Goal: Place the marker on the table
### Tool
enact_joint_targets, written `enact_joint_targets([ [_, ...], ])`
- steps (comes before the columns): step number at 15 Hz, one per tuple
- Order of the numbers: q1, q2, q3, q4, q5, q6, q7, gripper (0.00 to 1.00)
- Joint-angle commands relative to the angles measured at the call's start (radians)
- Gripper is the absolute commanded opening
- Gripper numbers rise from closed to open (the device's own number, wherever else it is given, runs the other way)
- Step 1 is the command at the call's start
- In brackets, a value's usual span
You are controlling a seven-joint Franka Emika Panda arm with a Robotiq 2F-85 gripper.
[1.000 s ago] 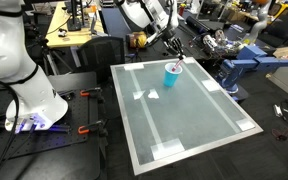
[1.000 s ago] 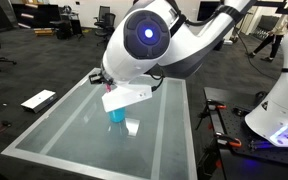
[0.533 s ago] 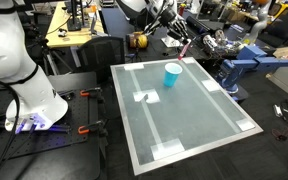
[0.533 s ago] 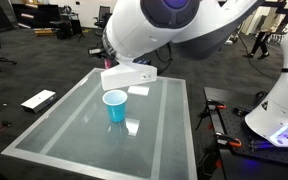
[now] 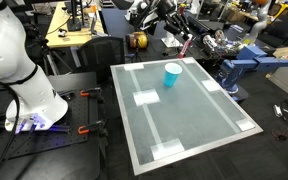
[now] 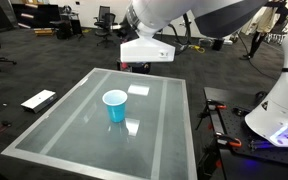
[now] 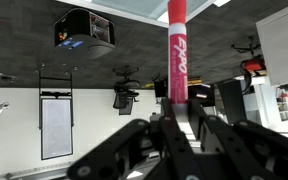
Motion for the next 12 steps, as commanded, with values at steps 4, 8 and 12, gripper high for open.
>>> enact_joint_targets([
  [4,-0.068,-0.193,-0.044,-0.190,0.081,0.127,-0.107,0.05],
  [8,-0.105,-0.254,-0.115,-0.287,0.115,0.359,-0.226,0.05],
  [12,-0.120,-0.224,-0.097,-0.266,0.100,0.340,-0.199,0.21],
])
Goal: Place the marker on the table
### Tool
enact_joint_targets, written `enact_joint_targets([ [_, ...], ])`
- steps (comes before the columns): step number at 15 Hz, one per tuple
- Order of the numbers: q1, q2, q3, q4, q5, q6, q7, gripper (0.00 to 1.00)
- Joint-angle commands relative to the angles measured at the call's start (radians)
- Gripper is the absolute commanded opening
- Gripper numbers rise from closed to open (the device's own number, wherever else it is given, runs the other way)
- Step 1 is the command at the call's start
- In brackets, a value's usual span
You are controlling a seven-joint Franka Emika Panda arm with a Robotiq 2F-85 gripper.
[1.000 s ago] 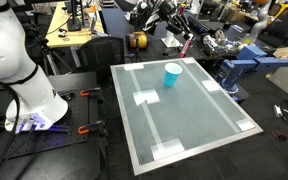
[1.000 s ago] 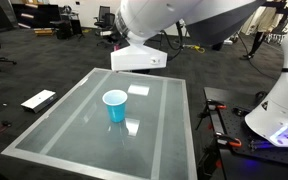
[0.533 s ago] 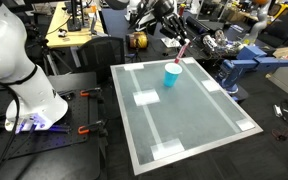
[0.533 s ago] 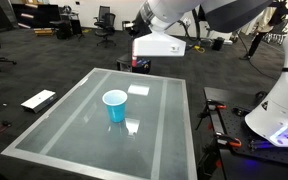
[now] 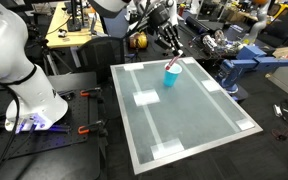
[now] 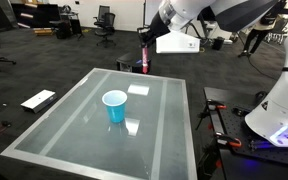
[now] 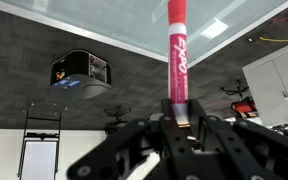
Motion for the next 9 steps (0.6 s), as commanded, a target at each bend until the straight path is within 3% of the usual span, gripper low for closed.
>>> enact_joint_targets([
  [1,-0.022,-0.003,0.021,-0.002,0.007,0.005,-0.005,0.21],
  [2,-0.022,-0.004,0.022,-0.002,0.008,0.005,-0.005,0.21],
  [3,-0.021,-0.004,0.024,-0.002,0.008,0.005,-0.005,0.05],
  [9,-0.035,0.002,-0.012,0.000,0.095,0.152,-0.086,0.05],
])
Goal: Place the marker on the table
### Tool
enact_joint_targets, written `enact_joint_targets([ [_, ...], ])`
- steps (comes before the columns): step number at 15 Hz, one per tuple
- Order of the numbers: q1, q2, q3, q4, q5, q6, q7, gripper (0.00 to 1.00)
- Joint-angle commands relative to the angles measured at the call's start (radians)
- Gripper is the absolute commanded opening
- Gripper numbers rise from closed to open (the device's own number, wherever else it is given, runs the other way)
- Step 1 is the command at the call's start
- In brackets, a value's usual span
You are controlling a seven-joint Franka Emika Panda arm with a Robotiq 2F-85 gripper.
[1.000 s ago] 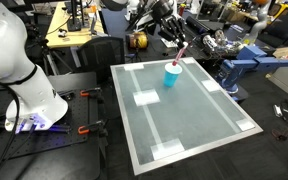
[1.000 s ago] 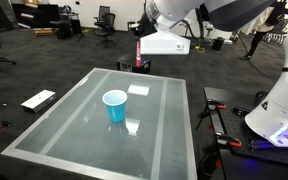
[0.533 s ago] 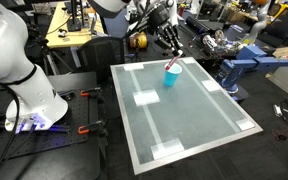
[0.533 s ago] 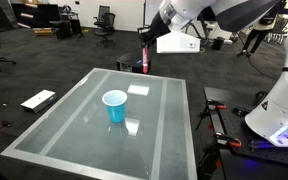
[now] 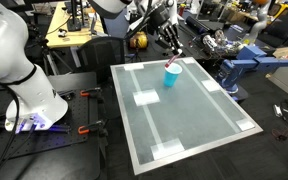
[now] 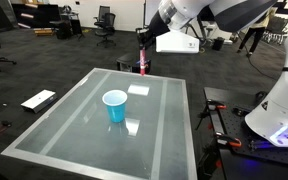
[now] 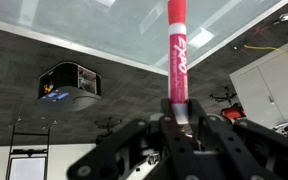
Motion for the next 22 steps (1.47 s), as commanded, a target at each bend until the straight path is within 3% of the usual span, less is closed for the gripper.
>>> enact_joint_targets([
  [1,-0.025,-0.005,-0.014,-0.003,0.107,0.079,-0.114,0.05],
  [14,-0.087,0.003,-0.029,-0.018,0.818,0.093,-0.846,0.05],
  [22,-0.138,0.101,-0.030,-0.003,1.049,0.090,-1.056,0.05],
])
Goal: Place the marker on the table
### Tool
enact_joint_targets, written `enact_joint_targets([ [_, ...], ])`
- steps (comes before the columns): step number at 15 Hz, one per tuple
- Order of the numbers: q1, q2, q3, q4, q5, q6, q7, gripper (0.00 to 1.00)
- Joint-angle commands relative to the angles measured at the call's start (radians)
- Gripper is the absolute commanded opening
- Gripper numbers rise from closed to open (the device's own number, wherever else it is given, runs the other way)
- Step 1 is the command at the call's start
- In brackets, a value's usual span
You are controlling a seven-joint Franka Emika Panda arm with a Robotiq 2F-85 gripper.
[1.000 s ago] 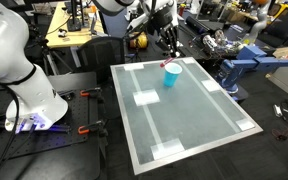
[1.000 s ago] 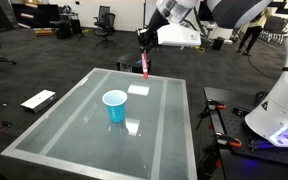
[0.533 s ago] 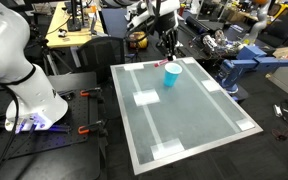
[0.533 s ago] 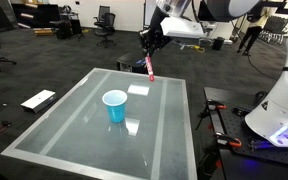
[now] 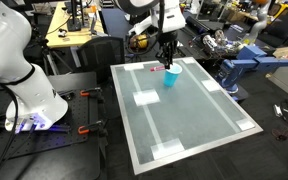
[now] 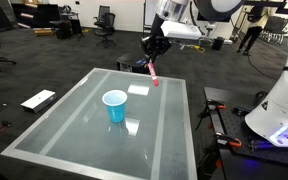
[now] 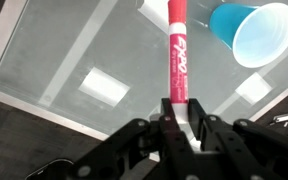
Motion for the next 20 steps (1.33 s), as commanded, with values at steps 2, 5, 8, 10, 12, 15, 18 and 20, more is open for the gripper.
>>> enact_joint_targets([
  [2,-0.026,0.087,0.000,0.014,0.091,0.021,-0.083,0.05],
  [5,-0.029,0.160,-0.006,0.029,0.134,0.030,-0.104,0.05],
  [8,-0.027,0.232,-0.013,0.052,0.177,0.028,-0.116,0.05],
  [10,-0.026,0.280,-0.019,0.072,0.219,0.028,-0.132,0.05],
  [12,-0.027,0.322,-0.028,0.091,0.254,0.021,-0.154,0.05],
  [15,-0.028,0.386,-0.036,0.123,0.319,0.017,-0.194,0.05],
  [18,-0.030,0.443,-0.042,0.156,0.374,0.014,-0.228,0.05],
  [20,-0.029,0.473,-0.046,0.176,0.400,0.009,-0.240,0.05],
])
